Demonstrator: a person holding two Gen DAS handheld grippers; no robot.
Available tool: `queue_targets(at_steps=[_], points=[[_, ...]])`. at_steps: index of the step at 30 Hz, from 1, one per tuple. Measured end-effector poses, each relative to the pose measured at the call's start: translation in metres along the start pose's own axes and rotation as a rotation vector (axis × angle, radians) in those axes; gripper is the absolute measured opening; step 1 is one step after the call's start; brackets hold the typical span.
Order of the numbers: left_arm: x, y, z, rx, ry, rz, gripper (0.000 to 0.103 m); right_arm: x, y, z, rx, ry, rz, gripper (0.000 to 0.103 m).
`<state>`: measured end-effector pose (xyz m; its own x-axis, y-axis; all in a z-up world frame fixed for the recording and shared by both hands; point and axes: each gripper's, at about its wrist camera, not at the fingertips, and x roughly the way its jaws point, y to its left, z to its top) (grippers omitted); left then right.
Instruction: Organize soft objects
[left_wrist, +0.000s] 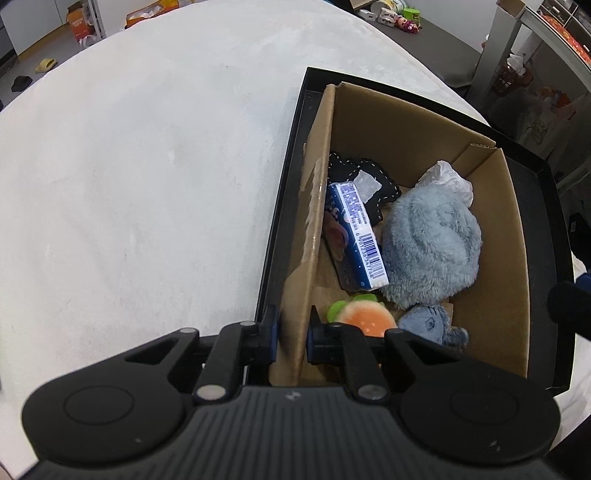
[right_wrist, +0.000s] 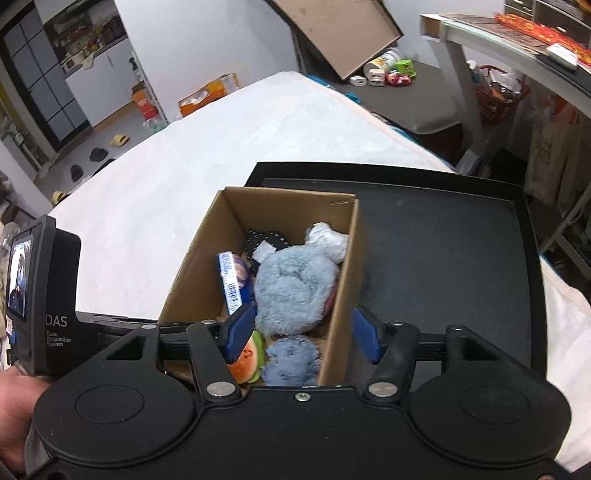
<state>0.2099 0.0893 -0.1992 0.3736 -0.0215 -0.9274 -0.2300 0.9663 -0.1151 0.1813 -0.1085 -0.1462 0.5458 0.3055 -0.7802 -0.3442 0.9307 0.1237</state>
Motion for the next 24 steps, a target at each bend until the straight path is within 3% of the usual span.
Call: queue_targets(at_steps=[7, 10, 16, 20, 24], points=[[-0.003, -0.005, -0.001, 0.011, -0.008, 0.023, 0.016, -0.004, -0.011, -0.007, 0.037, -0.002, -0.007, 0.060], [-0.007, -0.010, 0.000, 0.032, -0.013, 0.029, 0.019, -0.007, -0.013, -0.008, 0.043, -0.010, -0.006, 0.067], [-0.024, -0.015, 0.002, 0.052, -0.033, 0.055, 0.037, -0.013, -0.022, -0.011, 0.044, -0.030, -0.011, 0.082], [-0.036, -0.019, 0.000, 0.064, -0.055, 0.065, 0.041, -0.020, -0.029, -0.021, 0.001, -0.064, -0.073, 0.083], [-0.045, -0.025, -0.004, 0.074, -0.065, 0.077, 0.041, -0.028, -0.045, -0.029, 0.017, -0.082, -0.032, 0.083]])
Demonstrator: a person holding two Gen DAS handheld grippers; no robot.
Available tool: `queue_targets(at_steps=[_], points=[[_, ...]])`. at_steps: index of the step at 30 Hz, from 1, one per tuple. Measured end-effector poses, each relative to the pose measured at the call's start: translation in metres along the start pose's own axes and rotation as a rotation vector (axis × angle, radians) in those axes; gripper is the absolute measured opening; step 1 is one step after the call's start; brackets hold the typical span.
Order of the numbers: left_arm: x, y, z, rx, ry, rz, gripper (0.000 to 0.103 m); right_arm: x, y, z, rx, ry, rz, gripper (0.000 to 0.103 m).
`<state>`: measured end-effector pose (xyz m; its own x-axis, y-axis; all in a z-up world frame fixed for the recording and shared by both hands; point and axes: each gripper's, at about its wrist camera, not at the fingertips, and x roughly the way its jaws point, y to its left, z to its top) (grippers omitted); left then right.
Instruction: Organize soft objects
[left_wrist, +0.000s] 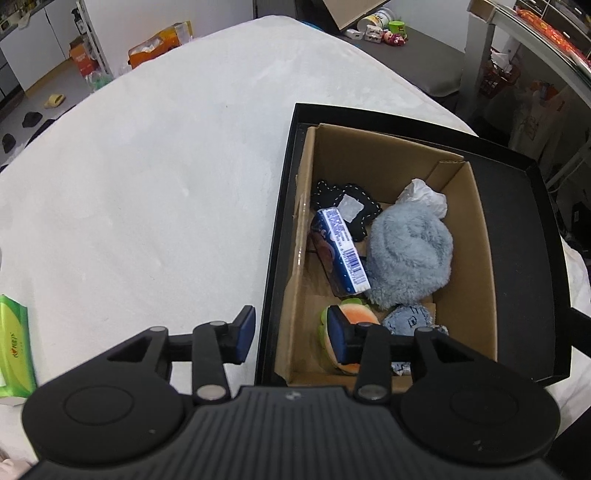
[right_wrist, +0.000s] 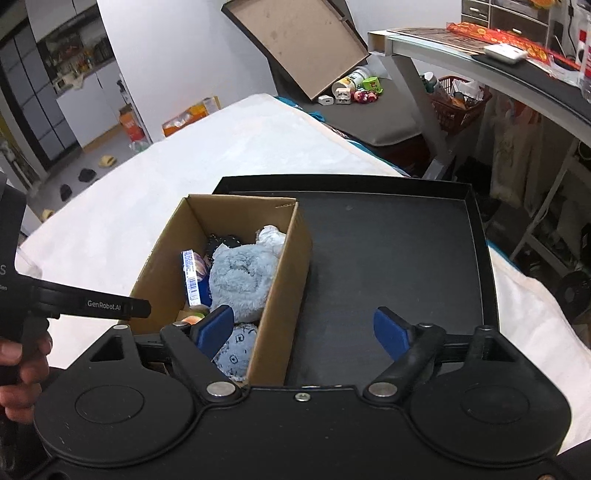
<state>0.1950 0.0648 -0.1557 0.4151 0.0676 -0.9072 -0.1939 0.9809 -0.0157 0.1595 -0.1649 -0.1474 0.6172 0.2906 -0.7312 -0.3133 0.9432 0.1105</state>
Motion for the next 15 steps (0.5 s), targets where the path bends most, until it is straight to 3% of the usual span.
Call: queue_targets(at_steps=[10, 15], points=[[-0.020, -0.021, -0.008, 0.025, -0.027, 0.002, 0.042, -0.012, -0.032, -0.021, -0.018, -0.040, -0.016, 0.083], [-0.032, -0.030, -0.016, 0.032, -0.043, 0.004, 0.066, -0.018, -0.039, -0.028, -0.032, -0.032, 0.012, 0.091]])
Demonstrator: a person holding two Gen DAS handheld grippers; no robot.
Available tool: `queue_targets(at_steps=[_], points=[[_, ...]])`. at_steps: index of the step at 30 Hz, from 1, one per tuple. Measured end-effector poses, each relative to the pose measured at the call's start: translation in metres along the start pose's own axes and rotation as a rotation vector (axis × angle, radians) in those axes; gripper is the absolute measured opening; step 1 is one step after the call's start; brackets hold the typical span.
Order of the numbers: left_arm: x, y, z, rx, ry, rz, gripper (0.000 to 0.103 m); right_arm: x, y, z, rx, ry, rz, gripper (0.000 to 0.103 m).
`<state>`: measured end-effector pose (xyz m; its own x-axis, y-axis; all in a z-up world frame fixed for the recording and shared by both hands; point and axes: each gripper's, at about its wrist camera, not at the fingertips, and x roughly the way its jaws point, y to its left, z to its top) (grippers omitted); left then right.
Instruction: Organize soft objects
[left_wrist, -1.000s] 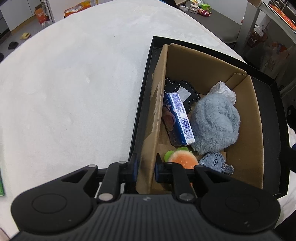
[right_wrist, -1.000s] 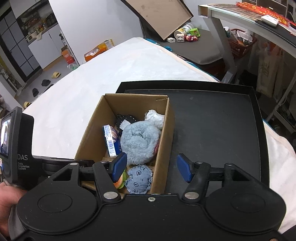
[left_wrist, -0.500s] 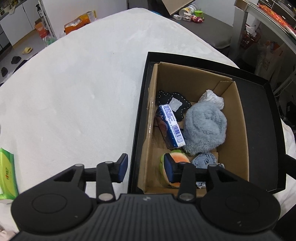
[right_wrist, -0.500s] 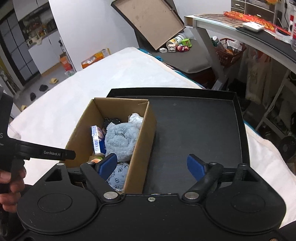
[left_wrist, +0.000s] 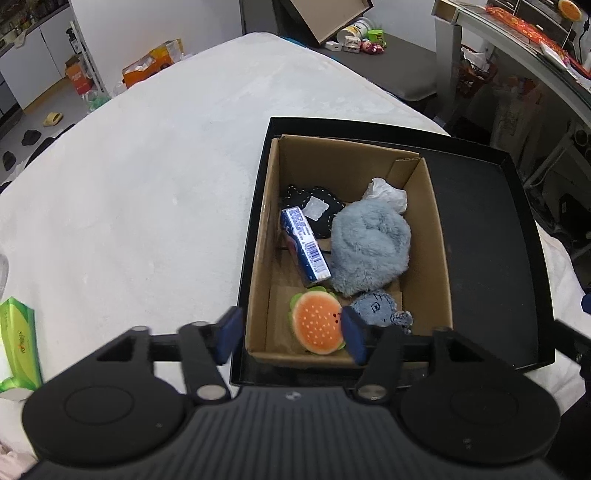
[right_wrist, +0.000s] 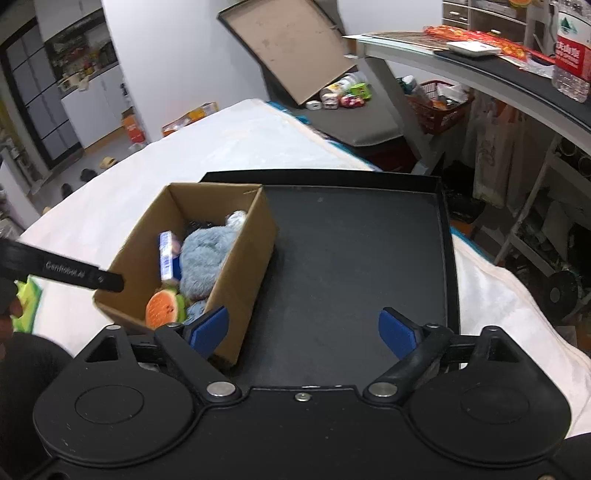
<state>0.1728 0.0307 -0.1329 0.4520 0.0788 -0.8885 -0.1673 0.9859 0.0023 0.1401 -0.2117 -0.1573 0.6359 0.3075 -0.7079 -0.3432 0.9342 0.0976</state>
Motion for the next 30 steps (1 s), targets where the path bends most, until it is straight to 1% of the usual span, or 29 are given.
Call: queue_targets(at_steps=[2, 6, 9, 12, 17, 24, 30], points=[[-0.005, -0.001, -0.002, -0.009, -0.004, 0.000, 0.072, -0.003, 0.002, -0.001, -0.010, 0.001, 0.011, 0.100], [-0.017, -0.005, -0.004, 0.015, -0.010, 0.025, 0.077, -0.011, 0.007, -0.002, -0.025, 0.017, 0.017, 0.100], [-0.028, -0.005, -0.008, 0.018, -0.026, 0.015, 0.083, -0.017, 0.010, -0.002, -0.038, 0.038, 0.018, 0.100], [-0.037, -0.004, -0.011, 0.021, -0.036, 0.017, 0.087, -0.027, 0.014, -0.002, -0.057, 0.031, 0.014, 0.102], [-0.049, -0.003, -0.016, 0.040, -0.050, 0.011, 0.090, -0.041, 0.012, 0.001, -0.014, 0.008, 0.012, 0.103], [-0.067, -0.007, -0.031, 0.073, -0.067, -0.006, 0.091, -0.058, 0.017, -0.004, 0.025, -0.005, -0.013, 0.103], [-0.083, -0.011, -0.043, 0.072, -0.100, -0.017, 0.091, -0.071, 0.018, -0.008, 0.077, -0.025, -0.018, 0.103]])
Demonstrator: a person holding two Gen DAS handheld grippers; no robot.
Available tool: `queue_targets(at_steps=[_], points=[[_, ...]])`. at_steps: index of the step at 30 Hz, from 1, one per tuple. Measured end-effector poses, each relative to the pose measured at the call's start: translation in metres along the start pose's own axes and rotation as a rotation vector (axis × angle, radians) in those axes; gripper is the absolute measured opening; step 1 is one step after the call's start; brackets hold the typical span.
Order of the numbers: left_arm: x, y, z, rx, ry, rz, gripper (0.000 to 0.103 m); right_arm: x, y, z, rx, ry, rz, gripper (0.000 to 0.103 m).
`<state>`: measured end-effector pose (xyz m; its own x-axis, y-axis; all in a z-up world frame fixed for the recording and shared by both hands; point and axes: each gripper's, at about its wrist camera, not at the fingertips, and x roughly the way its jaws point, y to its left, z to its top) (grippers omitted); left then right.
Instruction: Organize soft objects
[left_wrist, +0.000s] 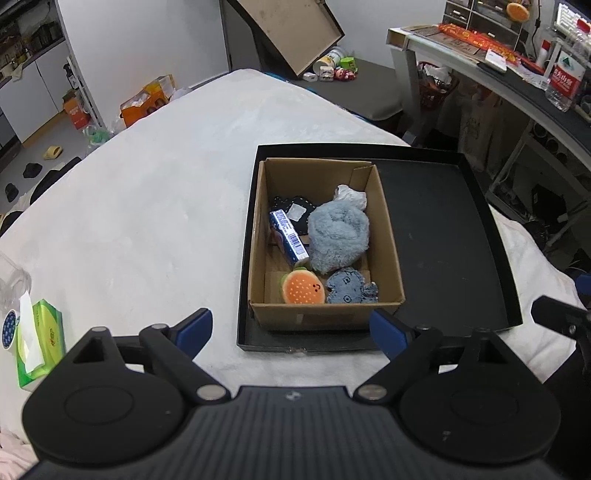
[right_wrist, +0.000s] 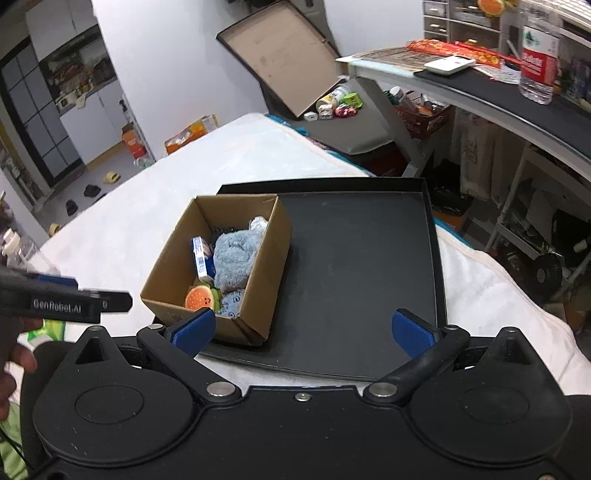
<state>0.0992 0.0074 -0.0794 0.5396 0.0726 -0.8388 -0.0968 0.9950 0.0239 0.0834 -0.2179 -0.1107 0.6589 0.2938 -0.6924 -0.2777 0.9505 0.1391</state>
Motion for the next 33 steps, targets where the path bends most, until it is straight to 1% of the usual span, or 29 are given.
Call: queue_targets(at_steps=[4, 9, 16, 18, 23, 25, 28, 33], points=[[-0.012, -0.004, -0.009, 0.010, -0.024, -0.001, 0.092, -0.010, 0.000, 0.000, 0.029, -0.011, -0.004, 0.103], [-0.025, -0.005, -0.017, 0.004, -0.038, -0.009, 0.092, -0.025, 0.006, 0.000, 0.008, -0.047, -0.037, 0.103], [-0.043, -0.007, -0.024, 0.014, -0.049, 0.003, 0.092, -0.050, 0.014, 0.002, 0.003, -0.104, -0.027, 0.103], [-0.050, -0.007, -0.026, 0.021, -0.063, -0.001, 0.092, -0.058, 0.015, 0.001, 0.005, -0.120, -0.028, 0.103], [-0.068, -0.004, -0.031, 0.011, -0.101, -0.003, 0.092, -0.073, 0.011, -0.002, 0.054, -0.150, -0.046, 0.103], [-0.075, -0.004, -0.034, 0.002, -0.112, -0.001, 0.092, -0.077, 0.012, -0.001, 0.048, -0.145, -0.057, 0.103], [-0.084, -0.005, -0.037, 0.004, -0.127, -0.001, 0.092, -0.086, 0.014, -0.002, 0.039, -0.160, -0.078, 0.103], [-0.101, -0.007, -0.041, 0.008, -0.153, -0.001, 0.092, -0.102, 0.017, -0.006, 0.031, -0.197, -0.076, 0.103]])
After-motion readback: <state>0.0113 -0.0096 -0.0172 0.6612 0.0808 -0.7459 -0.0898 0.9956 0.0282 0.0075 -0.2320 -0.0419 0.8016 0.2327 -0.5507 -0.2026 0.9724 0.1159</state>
